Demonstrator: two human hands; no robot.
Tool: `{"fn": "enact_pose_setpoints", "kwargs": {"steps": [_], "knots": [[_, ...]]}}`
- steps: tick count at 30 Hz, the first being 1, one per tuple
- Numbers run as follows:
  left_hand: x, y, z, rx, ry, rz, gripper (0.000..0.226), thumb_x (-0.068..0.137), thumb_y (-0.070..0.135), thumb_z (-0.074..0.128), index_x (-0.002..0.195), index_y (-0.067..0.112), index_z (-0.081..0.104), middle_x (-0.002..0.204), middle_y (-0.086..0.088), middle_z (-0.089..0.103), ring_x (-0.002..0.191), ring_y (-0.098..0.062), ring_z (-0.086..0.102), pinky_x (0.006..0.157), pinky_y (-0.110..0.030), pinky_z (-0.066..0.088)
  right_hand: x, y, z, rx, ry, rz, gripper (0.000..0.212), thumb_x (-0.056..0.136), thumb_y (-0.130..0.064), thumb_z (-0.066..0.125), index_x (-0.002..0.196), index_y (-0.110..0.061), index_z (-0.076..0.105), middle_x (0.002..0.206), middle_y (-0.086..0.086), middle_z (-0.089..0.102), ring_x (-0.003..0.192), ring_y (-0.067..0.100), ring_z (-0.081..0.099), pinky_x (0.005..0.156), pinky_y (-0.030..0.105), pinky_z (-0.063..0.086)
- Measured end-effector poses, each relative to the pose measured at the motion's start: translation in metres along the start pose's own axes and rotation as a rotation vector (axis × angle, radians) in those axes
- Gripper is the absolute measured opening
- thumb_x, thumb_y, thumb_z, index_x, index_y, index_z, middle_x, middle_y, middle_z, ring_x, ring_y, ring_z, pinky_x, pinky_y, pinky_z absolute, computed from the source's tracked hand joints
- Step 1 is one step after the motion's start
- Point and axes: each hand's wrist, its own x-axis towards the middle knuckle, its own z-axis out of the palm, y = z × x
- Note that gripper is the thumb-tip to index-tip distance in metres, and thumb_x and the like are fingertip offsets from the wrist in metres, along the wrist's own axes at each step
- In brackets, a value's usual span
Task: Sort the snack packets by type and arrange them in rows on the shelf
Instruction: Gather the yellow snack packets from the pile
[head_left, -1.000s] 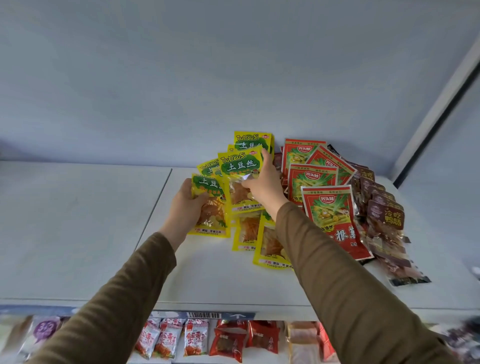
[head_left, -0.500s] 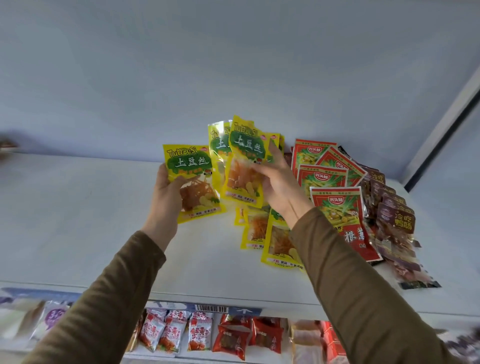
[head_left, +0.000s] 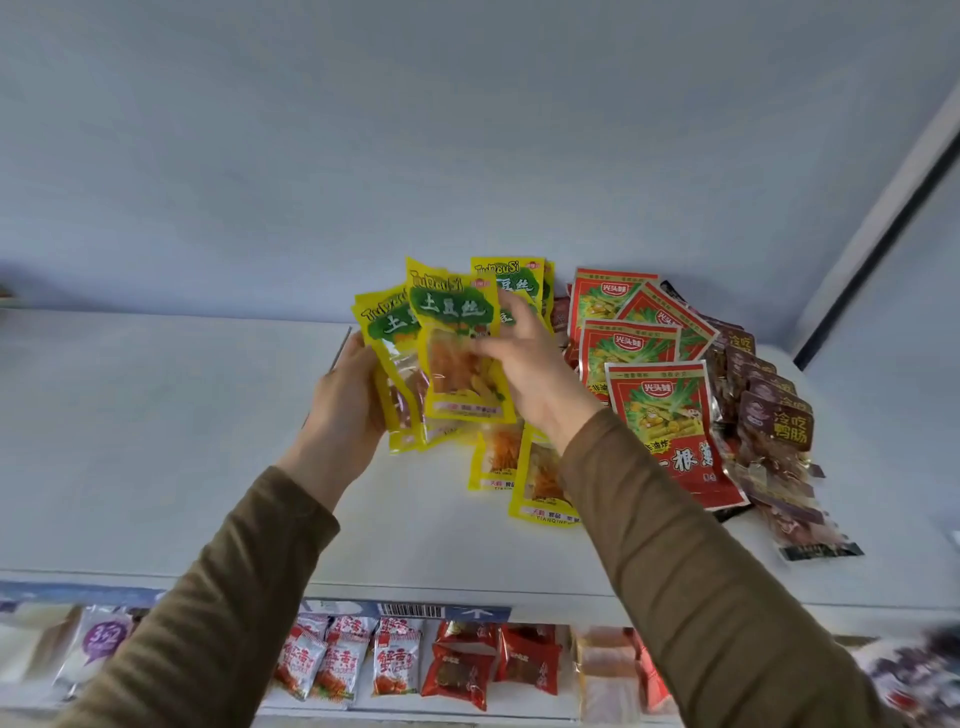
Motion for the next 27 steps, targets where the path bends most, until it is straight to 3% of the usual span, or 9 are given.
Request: {"fn": "enact_pose_setpoints", "kwargs": {"steps": [2,4,7,10,13,15,18,21,27], "knots": [[-0.004,0.002,0.009,-0.053,-0.161,-0.022,0.049,0.106,0.054,0.035,0.113,0.027,0.075,0.100,-0.009,0.077,0.075,-0.026,0.074,0.062,-0.036,0.057,-0.004,0.014,0.000,-0.160,0.094,-0.086,0.080,0.085,-0.005,0.076,0.150,-0.031,0.038,0.150,0.003,0.043,0.139,0.022,0.039,0.098,0.032,0.044],[-0.007,0.002,0.016,-0.030,-0.239,-0.031,0.059,0.102,0.067,0.033,0.130,0.029,0.069,0.124,-0.015,0.072,0.100,-0.034,0.074,0.078,-0.046,0.061,-0.006,0.025,-0.001,-0.205,0.137,-0.166,0.075,0.087,-0.006,0.075,0.147,-0.034,0.039,0.143,-0.007,0.044,0.134,0.016,0.041,0.099,0.031,0.043],[-0.011,-0.006,0.019,0.105,-0.204,-0.017,0.042,0.102,0.028,0.060,0.141,0.011,0.057,0.129,-0.022,0.068,0.108,-0.035,0.069,0.092,-0.051,0.059,-0.012,0.036,0.014,-0.258,0.144,-0.266,0.069,0.088,0.000,0.068,0.139,-0.039,0.043,0.136,-0.016,0.050,0.114,-0.001,0.056,0.098,0.037,0.053],[-0.014,-0.015,0.006,0.081,-0.124,-0.112,0.038,0.093,0.003,0.064,0.131,-0.002,0.061,0.115,-0.023,0.072,0.091,-0.028,0.075,0.076,-0.039,0.062,-0.019,0.046,0.031,-0.326,0.097,-0.318,0.066,0.090,-0.001,0.064,0.140,-0.037,0.041,0.136,-0.022,0.049,0.105,-0.023,0.047,0.099,0.025,0.047],[-0.013,-0.019,-0.005,0.093,-0.056,-0.214,0.032,0.094,0.005,0.063,0.125,0.000,0.066,0.107,-0.020,0.075,0.083,-0.028,0.075,0.070,-0.037,0.063,-0.020,0.049,0.032,-0.341,0.010,-0.291,0.067,0.091,-0.008,0.067,0.147,-0.031,0.038,0.145,-0.007,0.051,0.116,-0.007,0.053,0.096,0.020,0.047],[-0.010,-0.022,-0.009,0.088,-0.027,-0.221,0.027,0.095,0.008,0.062,0.121,0.005,0.068,0.102,-0.015,0.077,0.079,-0.026,0.075,0.064,-0.036,0.062,-0.016,0.044,0.023,-0.369,0.005,-0.272,0.064,0.092,-0.018,0.069,0.147,-0.030,0.039,0.138,-0.008,0.054,0.119,0.003,0.053,0.094,0.019,0.045],[-0.004,-0.023,-0.016,0.024,0.064,-0.222,0.018,0.095,0.011,0.062,0.111,0.013,0.071,0.093,-0.008,0.078,0.068,-0.020,0.075,0.056,-0.032,0.061,0.004,0.026,-0.008,-0.423,0.201,-0.236,0.061,0.095,-0.028,0.067,0.149,-0.019,0.041,0.133,-0.003,0.055,0.121,0.015,0.055,0.101,0.034,0.048],[0.003,-0.026,-0.022,-0.016,0.113,-0.237,0.017,0.095,0.011,0.062,0.108,0.014,0.071,0.091,-0.008,0.078,0.067,-0.021,0.074,0.061,-0.036,0.062,0.036,0.010,-0.046,-0.713,0.336,-0.129,0.079,0.093,-0.030,0.070,0.156,-0.007,0.027,0.155,0.012,0.041,0.143,0.028,0.039,0.117,0.044,0.033],[0.005,-0.037,-0.018,-0.059,0.088,-0.248,0.026,0.095,0.008,0.060,0.120,0.012,0.067,0.097,-0.010,0.078,0.071,-0.022,0.076,0.064,-0.039,0.063,0.076,0.017,-0.056,-1.027,0.290,0.091,0.117,0.081,-0.043,0.081,0.158,-0.004,0.003,0.159,0.024,0.030,0.144,0.042,0.031,0.115,0.046,0.031]]}}
